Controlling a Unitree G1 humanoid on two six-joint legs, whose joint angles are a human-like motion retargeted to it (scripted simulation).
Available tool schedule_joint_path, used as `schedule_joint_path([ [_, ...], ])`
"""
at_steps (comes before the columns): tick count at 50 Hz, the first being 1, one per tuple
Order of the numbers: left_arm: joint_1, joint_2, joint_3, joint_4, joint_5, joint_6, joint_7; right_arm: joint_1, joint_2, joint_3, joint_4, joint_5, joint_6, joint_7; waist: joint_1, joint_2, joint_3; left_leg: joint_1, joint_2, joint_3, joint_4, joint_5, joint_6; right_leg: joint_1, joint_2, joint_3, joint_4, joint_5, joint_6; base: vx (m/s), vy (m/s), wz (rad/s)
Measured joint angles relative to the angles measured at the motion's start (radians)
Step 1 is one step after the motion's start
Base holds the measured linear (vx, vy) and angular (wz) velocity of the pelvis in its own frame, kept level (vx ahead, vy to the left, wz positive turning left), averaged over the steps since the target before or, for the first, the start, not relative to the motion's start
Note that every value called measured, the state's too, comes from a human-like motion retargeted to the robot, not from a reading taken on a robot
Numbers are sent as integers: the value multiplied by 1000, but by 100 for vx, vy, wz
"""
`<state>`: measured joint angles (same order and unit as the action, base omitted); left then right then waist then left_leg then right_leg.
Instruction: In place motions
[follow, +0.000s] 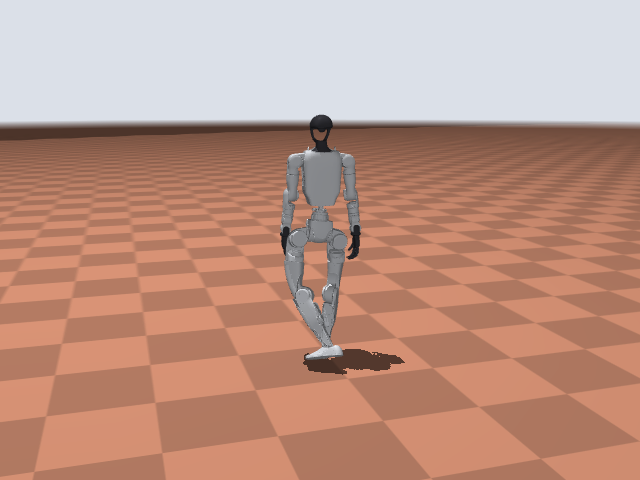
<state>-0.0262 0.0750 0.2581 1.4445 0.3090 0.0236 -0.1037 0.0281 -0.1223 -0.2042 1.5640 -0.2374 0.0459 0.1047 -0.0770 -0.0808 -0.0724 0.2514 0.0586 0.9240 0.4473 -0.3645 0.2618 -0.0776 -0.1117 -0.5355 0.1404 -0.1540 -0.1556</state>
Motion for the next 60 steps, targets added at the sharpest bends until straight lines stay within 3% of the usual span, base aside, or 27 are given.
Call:
schedule_joint_path([
  [3, 1, 27, -12, 29, -3, 7, 8, -29, 19, 35, -96, -62, -11, 35, 82, -4, 45, -167, 103, -324, 325, 79, 0, 41, 87, 102, -39, 9, -42, 17, -65, -279],
  [5, -1, 31, -4, 64, 1, 20, 21, -46, 24, 67, -163, -112, -27, 58, 93, 6, 47, -308, 53, -525, 423, 151, 0, 29, 106, 125, -60, 43, -50, -23, -30, -164],
  [10, -7, 21, 47, 109, -17, 37, 36, -115, 23, 144, -264, -155, -76, 77, 102, 31, 68, -454, 107, -676, 486, 127, 0, 18, 156, 171, -71, 69, -75, -16, -28, -175],
  [13, -4, 1, 65, 99, -21, 34, 33, -136, 28, 162, -283, -141, -77, 80, 102, 47, 66, -550, 45, -770, 408, 139, 0, -10, 156, 207, -70, 101, -71, -18, 4, -137],
  [17, 7, -14, 44, 95, -10, 30, 35, -109, 44, 161, -274, -119, -87, 54, 83, 63, 59, -551, -114, -865, 66, 258, 0, -13, 121, 265, -78, 143, -22, -6, 43, -74],
  [18, 11, -19, 37, 93, -5, 30, 36, -96, 42, 160, -263, -118, -93, 38, 75, 66, 58, -514, -140, -850, -69, 298, 0, -5, 105, 278, -77, 146, -5, 14, 44, -58],
  [20, 20, -26, 24, 86, 4, 30, 35, -72, 32, 153, -229, -122, -100, 14, 61, 85, 60, -449, -161, -822, -264, 505, -7, 13, 101, 304, -66, 144, 16, 24, 29, -36],
  [22, 20, -26, 21, 77, 8, 33, 28, -58, 21, 141, -174, -132, -93, 8, -13, 77, 43, -448, -176, -855, -213, 386, -14, 20, 71, 277, -61, 139, 27, 25, 6, 40],
  [24, 5, -26, 26, 68, 10, 36, 23, -47, 12, 125, -116, -129, -79, 1, -40, 82, 40, -437, -144, -746, -229, 397, -10, 25, 73, 279, -59, 137, 29, 12, 0, 0],
  [28, -28, -26, 7, 27, 4, 23, 8, -19, -19, 77, -3, -61, -64, -31, -21, 83, 61, -392, -169, -766, -260, 398, -11, 51, 72, 303, -52, 129, 34, 15, 2, -34],
  [32, -25, -29, -10, -6, 15, 8, -2, 19, -45, 41, 66, -52, -41, -49, 19, 102, 27, -386, -172, -775, -286, 395, -26, 36, 83, 332, -21, 104, 40, 25, 0, -36],
  [40, -46, -11, 10, -3, 33, 20, -28, 7, -23, 24, 15, 16, -52, -52, -48, 134, 43, -421, -162, -866, -281, 403, -56, -20, 98, 317, 130, 57, 44, 7, -6, 66],
  [43, -39, -11, 14, 1, 38, 23, -22, -3, -3, 40, -19, 32, -55, -46, -66, 140, 53, -431, -172, -932, -284, 416, -67, -65, 157, 550, 168, 105, 33, 6, -12, 143],
  [45, -36, -13, 8, 5, 30, 23, -19, -11, 8, 46, -47, 29, -58, -42, -67, 138, 62, -438, -190, -974, -288, 427, -73, -80, 201, 752, 174, 135, 70, 12, -13, 168],
  [47, -40, -11, -1, 9, 28, 26, -20, -18, 17, 51, -81, 21, -64, -27, -76, 139, 80, -442, -210, -1034, -289, 436, -84, -77, 196, 833, 164, 140, 132, 8, -11, 206],
  [48, -44, -9, -3, 10, 31, 28, -20, -22, 20, 57, -97, 19, -68, -15, -74, 139, 92, -441, -216, -1056, -291, 437, -89, -72, 182, 818, 161, 126, 147, 8, -11, 192],
  [52, -51, 9, -3, 4, 50, 28, -21, -35, 23, 90, -124, 3, -81, 26, 22, 103, 112, -461, -253, -1099, -285, 420, -83, -38, 156, 706, 103, 96, 87, 12, -13, 130],
  [57, -46, 18, -42, 19, 45, 26, 11, -33, -5, 71, -105, -40, -75, 71, 171, 72, 96, -516, -279, -1141, -276, 346, -66, -46, 89, 519, 80, 97, 123, 18, -8, 197],
  [60, -52, 29, -33, 40, 27, 26, 22, -37, -16, 69, -91, -64, -76, 69, 162, 51, 101, -541, -256, -1044, -282, 229, -38, -23, 43, 339, 60, 83, 129, 11, -9, 312],
])
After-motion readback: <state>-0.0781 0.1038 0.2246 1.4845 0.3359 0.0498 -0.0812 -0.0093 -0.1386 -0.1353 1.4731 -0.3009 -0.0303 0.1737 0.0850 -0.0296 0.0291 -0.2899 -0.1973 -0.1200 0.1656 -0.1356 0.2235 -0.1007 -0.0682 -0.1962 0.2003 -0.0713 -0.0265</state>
